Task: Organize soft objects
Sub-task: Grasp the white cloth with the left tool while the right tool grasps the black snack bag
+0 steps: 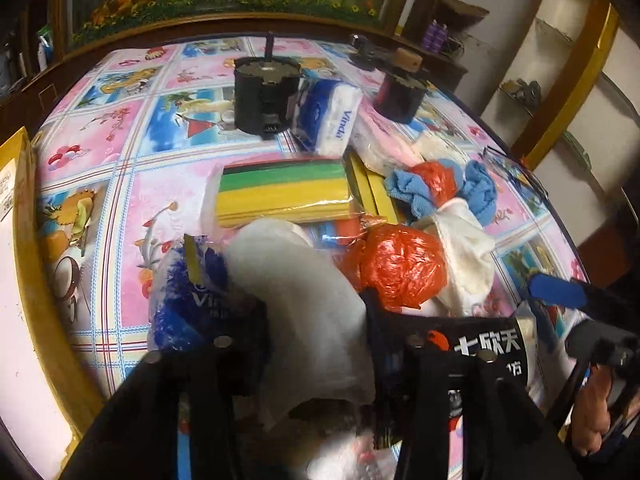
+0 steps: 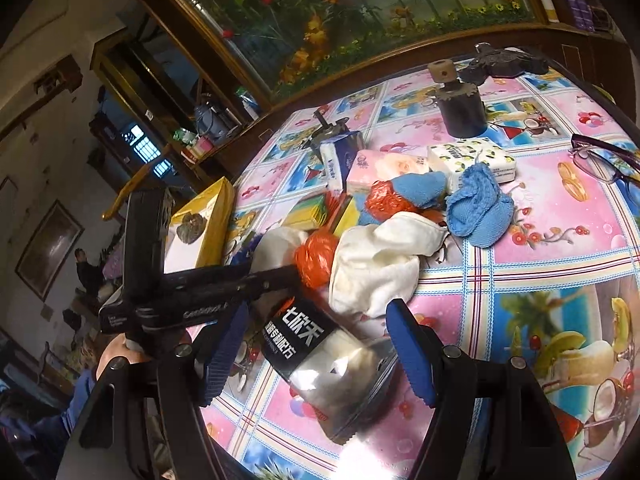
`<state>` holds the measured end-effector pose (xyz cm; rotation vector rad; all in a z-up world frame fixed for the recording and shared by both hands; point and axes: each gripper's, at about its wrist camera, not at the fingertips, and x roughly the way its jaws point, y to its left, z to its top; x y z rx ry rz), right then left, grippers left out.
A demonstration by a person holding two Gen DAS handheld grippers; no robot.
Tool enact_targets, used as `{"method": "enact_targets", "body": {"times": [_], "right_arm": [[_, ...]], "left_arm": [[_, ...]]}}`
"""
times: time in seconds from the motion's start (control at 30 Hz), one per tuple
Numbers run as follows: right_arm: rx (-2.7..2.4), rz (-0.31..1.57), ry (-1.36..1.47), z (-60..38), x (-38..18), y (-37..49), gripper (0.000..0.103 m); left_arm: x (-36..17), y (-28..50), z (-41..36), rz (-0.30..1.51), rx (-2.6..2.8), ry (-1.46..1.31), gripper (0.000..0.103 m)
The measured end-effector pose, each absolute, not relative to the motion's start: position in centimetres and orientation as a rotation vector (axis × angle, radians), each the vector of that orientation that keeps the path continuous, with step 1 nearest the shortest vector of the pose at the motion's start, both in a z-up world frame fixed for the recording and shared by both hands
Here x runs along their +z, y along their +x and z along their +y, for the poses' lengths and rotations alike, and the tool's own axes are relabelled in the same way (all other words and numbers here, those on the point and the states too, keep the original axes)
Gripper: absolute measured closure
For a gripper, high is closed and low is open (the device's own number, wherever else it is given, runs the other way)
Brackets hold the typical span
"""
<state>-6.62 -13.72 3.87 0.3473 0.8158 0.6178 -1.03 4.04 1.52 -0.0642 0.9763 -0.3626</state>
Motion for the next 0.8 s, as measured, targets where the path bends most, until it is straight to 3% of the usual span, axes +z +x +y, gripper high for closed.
{"method": "enact_targets", "body": {"times": [0.03, 0.07, 0.33, 0.43, 0.8], "right_arm": [[0.619, 0.817, 0.326, -13.5, 3.9, -6.8, 0.026], [0.623, 0.820, 0.296, -13.1, 3.9, -7.1, 0.026], [0.681, 0.837, 0.057, -10.2, 3.2, -7.8, 0.021], [0.706, 0.842, -0.045, -9.1, 3.0, -7.0, 0.012], [0.781, 0.935, -0.189, -7.0, 1.7, -9.7, 0.012]], "left_arm": [[1.5, -1.3, 4.2, 0.963, -0.358, -0.072, 0.091], [1.4, -1.4, 4.4, 0.959, -0.353, -0.080, 0.094], [3.5, -5.8, 7.2, 0.891, -0.413, -0.193, 0.094], [4.3, -7.2, 7.9, 0.870, -0.419, -0.196, 0.094], [5.8, -9.0, 10.4, 0.815, -0.414, -0.237, 0.094]]}}
